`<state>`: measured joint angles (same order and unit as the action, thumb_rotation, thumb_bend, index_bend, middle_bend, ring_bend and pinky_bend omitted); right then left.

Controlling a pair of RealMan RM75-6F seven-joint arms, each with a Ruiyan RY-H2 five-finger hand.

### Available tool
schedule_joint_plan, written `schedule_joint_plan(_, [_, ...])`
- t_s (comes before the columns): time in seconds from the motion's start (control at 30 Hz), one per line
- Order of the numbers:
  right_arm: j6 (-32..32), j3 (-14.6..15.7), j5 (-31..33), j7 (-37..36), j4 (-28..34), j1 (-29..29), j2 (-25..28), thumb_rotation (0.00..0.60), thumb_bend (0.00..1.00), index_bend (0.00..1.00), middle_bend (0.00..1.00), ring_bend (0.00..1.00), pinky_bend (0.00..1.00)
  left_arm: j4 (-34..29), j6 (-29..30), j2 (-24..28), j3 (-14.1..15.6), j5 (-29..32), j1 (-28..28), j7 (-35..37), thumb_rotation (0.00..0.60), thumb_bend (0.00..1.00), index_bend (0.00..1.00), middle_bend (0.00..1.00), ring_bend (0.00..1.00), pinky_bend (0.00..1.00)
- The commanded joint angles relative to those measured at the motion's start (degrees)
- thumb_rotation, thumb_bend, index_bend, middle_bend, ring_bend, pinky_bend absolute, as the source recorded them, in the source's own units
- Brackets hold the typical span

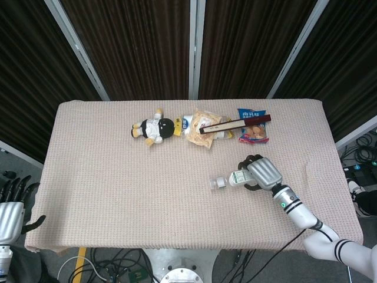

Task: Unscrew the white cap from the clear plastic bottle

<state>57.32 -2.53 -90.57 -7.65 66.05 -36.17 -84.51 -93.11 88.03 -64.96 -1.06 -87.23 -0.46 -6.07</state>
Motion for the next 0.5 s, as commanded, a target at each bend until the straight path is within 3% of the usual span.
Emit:
schedule_joint_plan(0.03, [4.5, 0.1, -2.4, -6.4, 0.3, 0.2, -0.6, 0.600, 0.25, 0.61, 0.51, 0.32, 0.39, -1.1, -0.1, 1.4, -0.6, -2.4, -1.6, 1.6, 0.600, 0.16, 0.19, 0.07, 0.03, 0.00])
schedule_joint_plan(0.27, [9.9, -1.2, -3.4, -17.4, 3.2, -0.1, -3.2, 0.600, 0.32, 0.67, 0.56, 0.38, 0.45, -2.7, -1.0, 2.8, -2.7, -10.1, -7.7, 8.2, 0.600, 0.16, 0.22, 0.07, 0.03, 0.00])
schedule_joint_plan(0.5, [6.9, -3.5, -0.8, -21.5, 12.3, -2.7, -4.3, 0.600, 0.35, 0.68, 0.57, 0.41, 0.48, -4.7, -4.5, 1.2, -5.9, -13.3, -15.1, 11.8, 0.600, 0.16, 0.17, 0.07, 0.03, 0.00])
